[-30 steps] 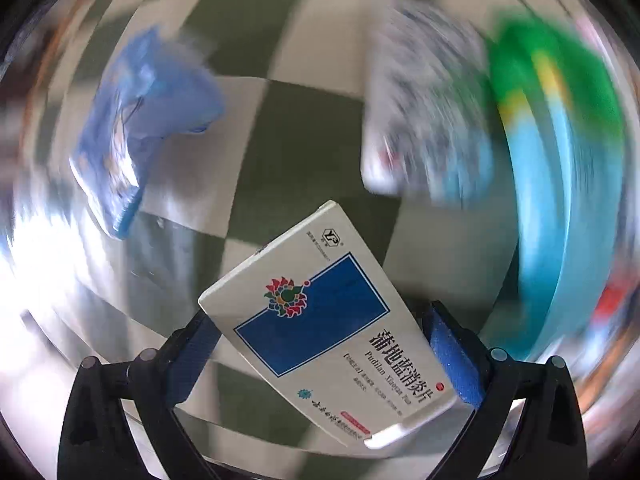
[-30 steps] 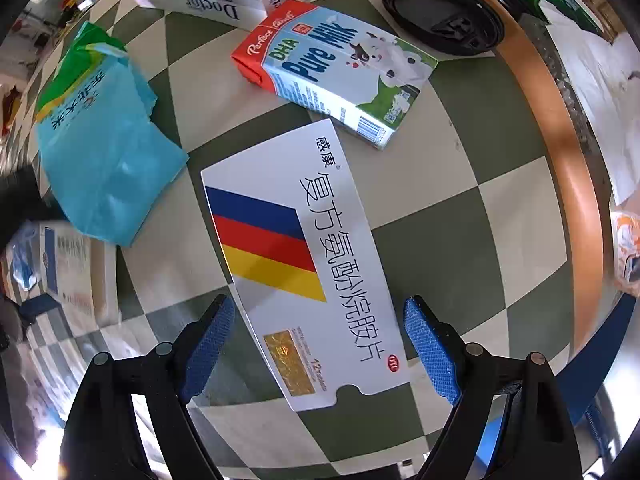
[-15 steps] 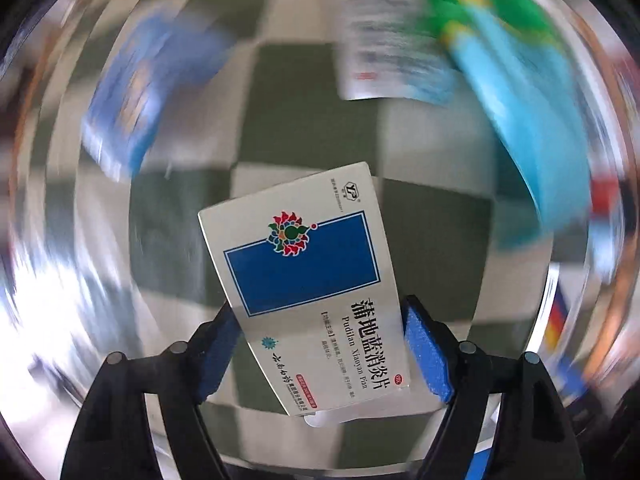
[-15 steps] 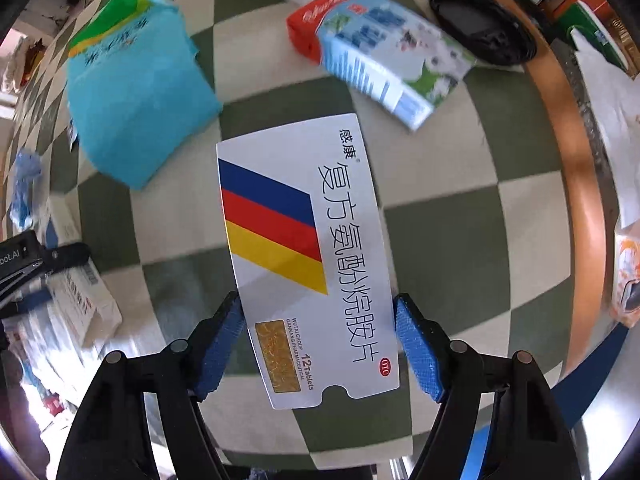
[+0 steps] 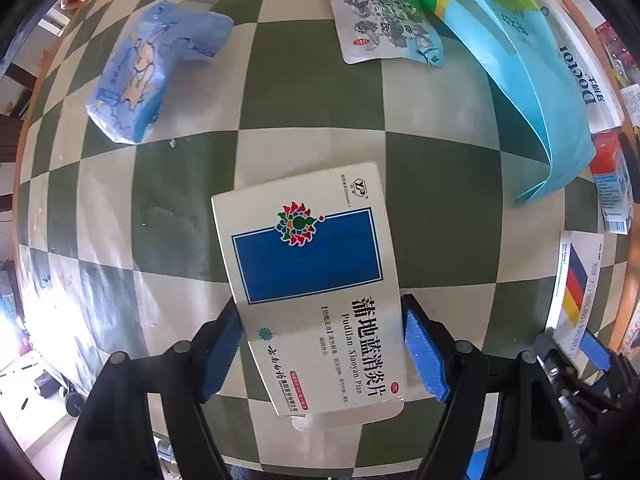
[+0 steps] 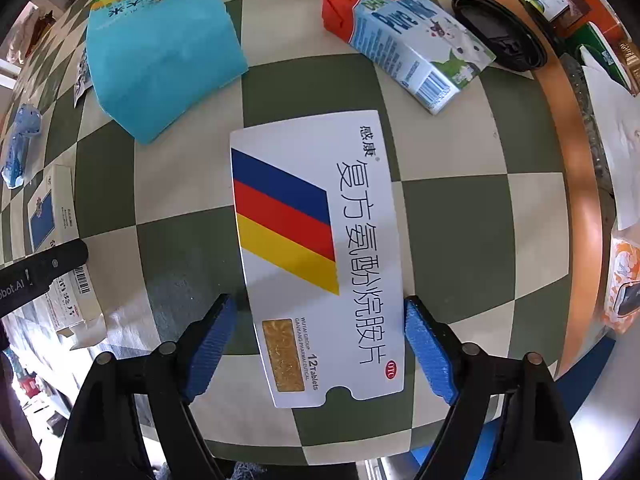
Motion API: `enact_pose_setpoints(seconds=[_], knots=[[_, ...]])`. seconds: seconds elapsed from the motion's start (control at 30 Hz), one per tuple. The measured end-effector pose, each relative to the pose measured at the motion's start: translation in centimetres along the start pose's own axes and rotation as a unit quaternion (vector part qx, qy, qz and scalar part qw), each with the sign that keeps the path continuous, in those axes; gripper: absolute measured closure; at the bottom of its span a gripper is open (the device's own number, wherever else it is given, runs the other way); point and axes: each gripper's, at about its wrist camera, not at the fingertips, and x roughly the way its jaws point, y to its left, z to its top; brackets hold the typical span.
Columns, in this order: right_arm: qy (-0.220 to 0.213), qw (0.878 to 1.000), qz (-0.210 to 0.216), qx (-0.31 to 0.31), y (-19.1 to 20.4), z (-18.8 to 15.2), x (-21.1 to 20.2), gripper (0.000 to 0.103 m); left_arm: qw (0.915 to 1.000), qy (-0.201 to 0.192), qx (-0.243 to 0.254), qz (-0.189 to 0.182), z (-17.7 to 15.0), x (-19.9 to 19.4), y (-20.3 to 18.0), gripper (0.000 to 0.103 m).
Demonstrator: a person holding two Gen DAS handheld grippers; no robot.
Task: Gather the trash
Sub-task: 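Carry both boxes to the trash bin and open both grippers above it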
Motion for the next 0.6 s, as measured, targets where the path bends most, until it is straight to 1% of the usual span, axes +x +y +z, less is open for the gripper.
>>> enact_pose_setpoints(seconds=[0.03,0.07,0.2,0.3,0.37,0.43,0.5,0.53,0.57,0.6], knots=[[-0.004,1.0,0.0,0.002,0.0,-0.2,-0.1,0.026,1.0,-0.004,0.003,0.002,-0.7,0.0,-0.6,0.03],[-0.008,1.0,0.001,0.005,-0.5,-0.9,0.0,0.027,0.9999,-0.009,0.008,0.004,-1.2,-0.1,-0.6,0.03],[-0.016,1.0,0.004,-0.004,-1.3,-1.6,-0.4,0.028,0.9987,-0.033,0.034,0.019,-3.8,-1.6,-2.1,0.03],[-0.019,1.0,0.022,0.007,-1.7,-2.0,-0.7,0.028,0.9967,-0.056,0.051,0.028,-6.2,-3.0,-2.6,0.03],[-0.027,0.999,0.031,0.011,-1.2,-3.3,-1.1,0.028,0.9952,-0.072,0.06,0.03,-7.5,-4.2,-2.8,0.03],[-0.037,0.998,0.041,0.013,-1.4,-3.8,-2.1,0.028,0.9934,-0.086,0.069,0.03,-8.8,-5.0,-3.1,0.03],[-0.047,0.997,0.051,0.019,-1.8,-4.8,-3.2,0.028,0.9922,-0.099,0.074,0.021,-10.5,-6.0,-2.9,0.03],[-0.052,0.997,0.054,0.022,-1.5,-5.1,-3.8,0.028,0.9918,-0.102,0.075,0.016,-9.9,-7.7,-2.8,0.03],[-0.057,0.996,0.059,0.026,-1.5,-5.9,-4.4,0.028,0.9913,-0.106,0.077,0.012,-9.8,-8.5,-2.6,0.03],[-0.062,0.996,0.064,0.03,-1.7,-6.6,-4.8,0.028,0.9907,-0.11,0.079,0.007,-10.7,-9.0,-2.2,0.03]])
